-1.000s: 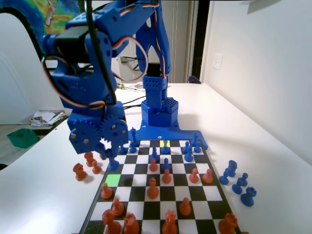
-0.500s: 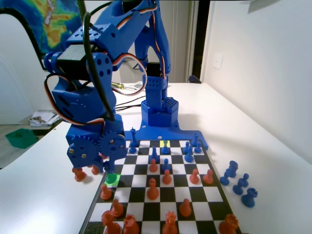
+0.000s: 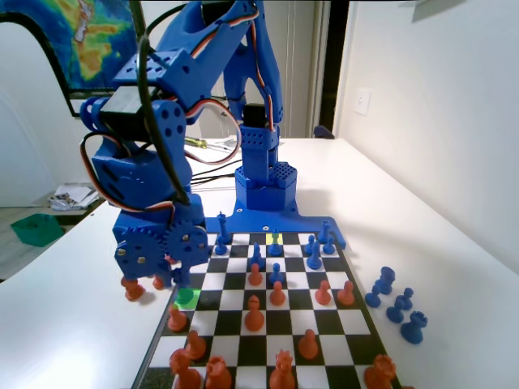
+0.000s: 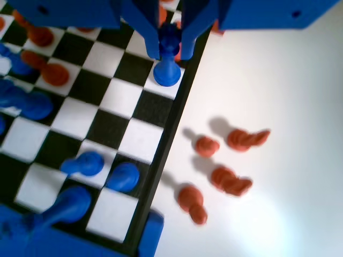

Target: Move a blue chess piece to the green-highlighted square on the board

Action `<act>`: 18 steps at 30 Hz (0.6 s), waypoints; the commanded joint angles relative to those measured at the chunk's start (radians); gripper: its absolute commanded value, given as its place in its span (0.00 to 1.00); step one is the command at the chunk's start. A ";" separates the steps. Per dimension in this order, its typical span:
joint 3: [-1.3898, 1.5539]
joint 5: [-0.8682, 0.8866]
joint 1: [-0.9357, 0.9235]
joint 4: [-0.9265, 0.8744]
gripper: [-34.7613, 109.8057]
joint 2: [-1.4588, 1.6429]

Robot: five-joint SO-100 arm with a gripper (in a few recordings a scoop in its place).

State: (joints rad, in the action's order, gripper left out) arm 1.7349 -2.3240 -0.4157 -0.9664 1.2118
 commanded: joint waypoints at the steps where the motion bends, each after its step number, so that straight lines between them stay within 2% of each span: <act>1: 0.000 -0.020 -0.014 -0.003 0.25 0.028; 18: 0.032 -0.021 -0.008 0.049 0.29 0.028</act>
State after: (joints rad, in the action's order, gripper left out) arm 1.7687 -2.3332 -0.4126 -0.9173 1.2118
